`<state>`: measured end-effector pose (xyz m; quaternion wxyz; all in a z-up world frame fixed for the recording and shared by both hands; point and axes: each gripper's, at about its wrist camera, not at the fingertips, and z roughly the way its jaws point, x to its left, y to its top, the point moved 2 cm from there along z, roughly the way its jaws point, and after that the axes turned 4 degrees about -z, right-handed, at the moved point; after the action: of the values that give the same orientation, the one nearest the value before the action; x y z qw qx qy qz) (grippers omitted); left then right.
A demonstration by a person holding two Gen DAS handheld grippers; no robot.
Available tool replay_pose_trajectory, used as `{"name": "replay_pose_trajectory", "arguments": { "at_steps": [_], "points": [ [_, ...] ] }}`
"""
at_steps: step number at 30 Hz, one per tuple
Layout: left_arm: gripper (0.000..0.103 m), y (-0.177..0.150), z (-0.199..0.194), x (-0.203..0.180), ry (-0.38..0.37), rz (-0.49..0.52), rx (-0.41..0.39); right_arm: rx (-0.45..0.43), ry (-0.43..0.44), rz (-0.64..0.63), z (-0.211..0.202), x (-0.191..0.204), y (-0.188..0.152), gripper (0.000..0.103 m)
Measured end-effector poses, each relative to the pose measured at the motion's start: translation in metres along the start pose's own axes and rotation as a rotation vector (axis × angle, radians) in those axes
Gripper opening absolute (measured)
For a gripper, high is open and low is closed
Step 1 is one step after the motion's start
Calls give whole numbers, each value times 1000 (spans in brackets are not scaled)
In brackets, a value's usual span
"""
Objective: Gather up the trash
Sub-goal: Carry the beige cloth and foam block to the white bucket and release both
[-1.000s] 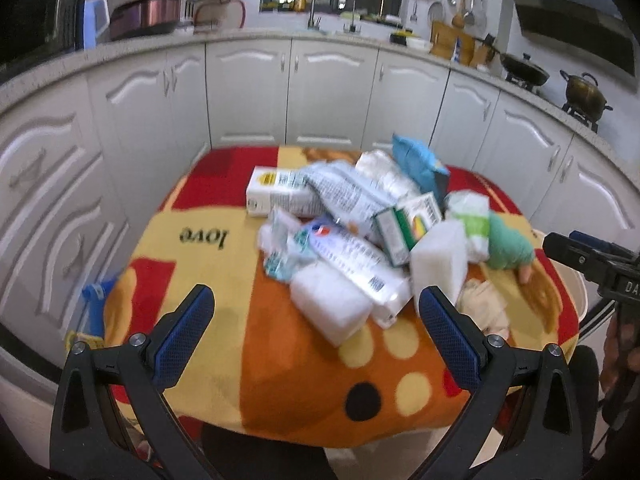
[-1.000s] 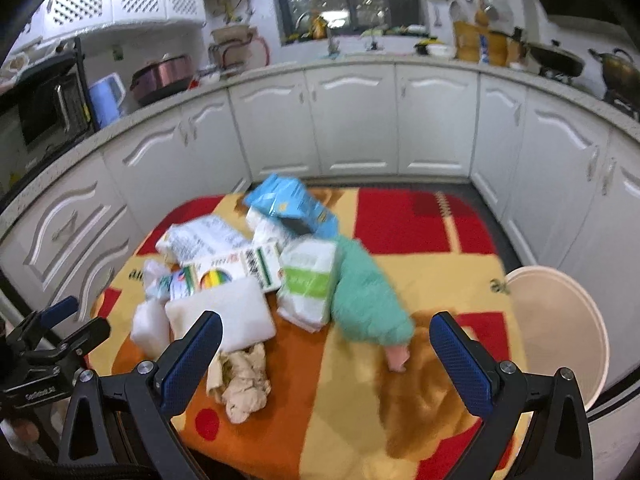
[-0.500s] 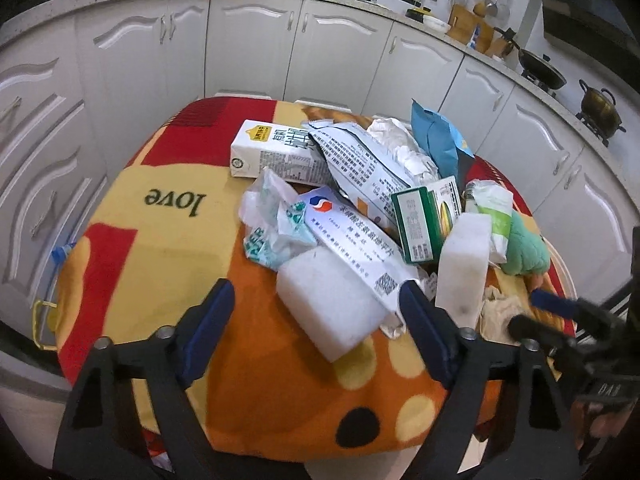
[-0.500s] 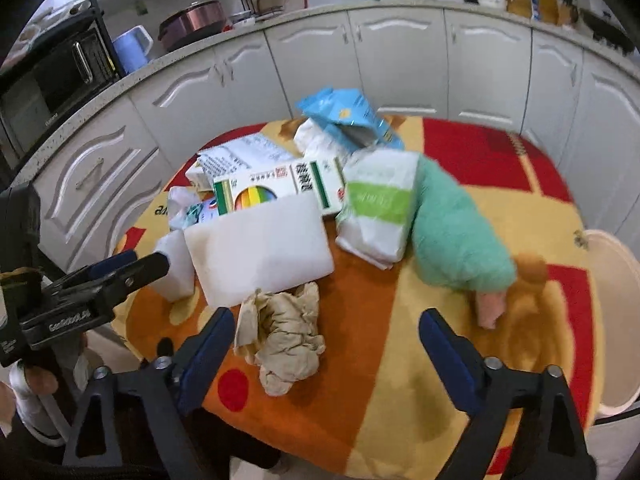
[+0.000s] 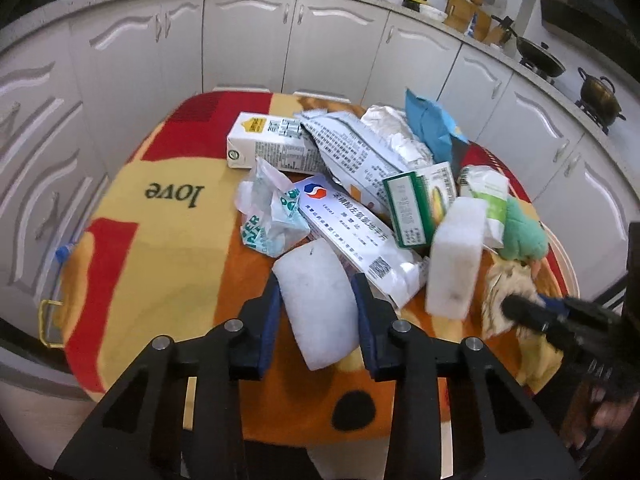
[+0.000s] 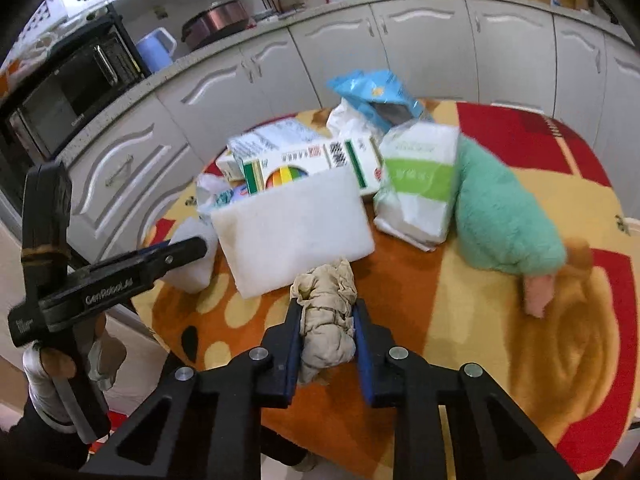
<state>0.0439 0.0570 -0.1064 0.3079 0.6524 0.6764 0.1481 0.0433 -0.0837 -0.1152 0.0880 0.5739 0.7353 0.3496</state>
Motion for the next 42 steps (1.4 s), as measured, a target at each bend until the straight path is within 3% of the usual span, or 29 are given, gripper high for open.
{"name": "replay_pose_trajectory", "arguments": {
  "at_steps": [8,23,33,42],
  "points": [
    [32,8,-38,-35,-90,50,-60,-94,-79,23,-46,-23,4,22],
    [32,11,-40,-127,-194,201,-63,-158,-189,115,-87,-73,-7,22],
    [32,7,-10,-241,-323,373,-5,-183,-365,220,-131,-148,-25,23],
    [33,3,47,-330,-427,428,100,-130,-480,333,-137,-230,-47,23]
  ]
}}
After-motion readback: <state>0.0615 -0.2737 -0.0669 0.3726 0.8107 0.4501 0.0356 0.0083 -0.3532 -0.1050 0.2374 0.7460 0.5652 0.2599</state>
